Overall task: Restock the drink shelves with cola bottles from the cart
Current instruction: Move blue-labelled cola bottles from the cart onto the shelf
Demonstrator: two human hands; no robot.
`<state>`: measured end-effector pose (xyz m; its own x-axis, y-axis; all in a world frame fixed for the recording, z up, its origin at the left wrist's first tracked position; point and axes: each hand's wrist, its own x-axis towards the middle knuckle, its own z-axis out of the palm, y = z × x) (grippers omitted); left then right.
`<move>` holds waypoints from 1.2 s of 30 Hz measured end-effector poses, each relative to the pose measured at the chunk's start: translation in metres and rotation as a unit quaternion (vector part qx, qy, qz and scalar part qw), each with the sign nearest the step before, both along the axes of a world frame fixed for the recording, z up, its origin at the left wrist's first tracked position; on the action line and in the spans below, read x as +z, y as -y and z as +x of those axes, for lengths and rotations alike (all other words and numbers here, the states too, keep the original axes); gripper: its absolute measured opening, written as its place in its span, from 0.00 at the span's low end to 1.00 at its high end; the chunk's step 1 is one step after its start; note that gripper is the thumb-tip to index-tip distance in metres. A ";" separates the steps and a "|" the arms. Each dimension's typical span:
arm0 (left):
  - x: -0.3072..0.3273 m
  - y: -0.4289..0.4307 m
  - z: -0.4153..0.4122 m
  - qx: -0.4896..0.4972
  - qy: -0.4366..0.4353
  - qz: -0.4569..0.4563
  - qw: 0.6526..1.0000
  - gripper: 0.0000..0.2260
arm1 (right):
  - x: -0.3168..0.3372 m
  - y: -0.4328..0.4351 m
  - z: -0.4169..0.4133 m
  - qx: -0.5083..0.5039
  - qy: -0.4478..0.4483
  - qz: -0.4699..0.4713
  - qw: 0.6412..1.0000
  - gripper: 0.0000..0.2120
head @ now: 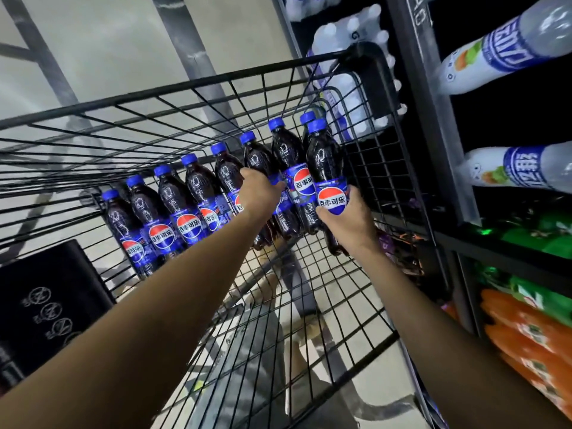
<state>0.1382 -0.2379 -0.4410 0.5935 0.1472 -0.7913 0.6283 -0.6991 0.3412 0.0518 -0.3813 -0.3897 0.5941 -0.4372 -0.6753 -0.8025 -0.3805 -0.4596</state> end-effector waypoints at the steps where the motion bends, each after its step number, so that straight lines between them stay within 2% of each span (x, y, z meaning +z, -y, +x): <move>1: -0.003 0.003 -0.001 0.024 -0.007 -0.015 1.000 0.36 | 0.000 0.001 -0.002 -0.003 0.004 -0.005 1.000 0.26; 4: -0.010 0.009 -0.005 0.084 -0.015 -0.055 0.995 0.36 | -0.002 0.007 -0.007 -0.016 0.011 -0.012 1.000 0.24; 10: -0.021 0.004 -0.006 0.096 -0.007 -0.081 0.992 0.39 | -0.009 0.014 -0.014 -0.032 0.006 -0.018 0.999 0.20; 17: -0.015 0.000 -0.018 0.093 0.005 -0.102 0.990 0.43 | -0.006 0.014 -0.022 -0.009 0.019 -0.023 1.000 0.22; 20: -0.005 -0.003 -0.027 0.100 0.045 -0.103 0.989 0.39 | -0.001 0.014 -0.026 -0.005 0.030 -0.013 0.999 0.23; 27: 0.033 -0.017 -0.061 0.089 0.079 -0.140 0.983 0.37 | 0.024 0.008 -0.038 -0.013 0.053 -0.007 0.998 0.23; 31: 0.069 -0.015 -0.073 0.110 0.136 -0.154 0.972 0.35 | 0.053 0.003 -0.047 -0.023 0.093 0.010 0.995 0.23; 36: 0.141 -0.002 -0.094 0.112 0.177 -0.252 0.945 0.31 | 0.104 -0.005 -0.065 -0.064 0.155 0.050 0.985 0.24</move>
<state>0.0440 -0.2356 -0.3000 0.8322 -0.0416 -0.5529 0.5263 -0.2545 0.8113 -0.0128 -0.3765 -0.2861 0.7225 -0.4626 -0.5138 -0.6566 -0.2265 -0.7194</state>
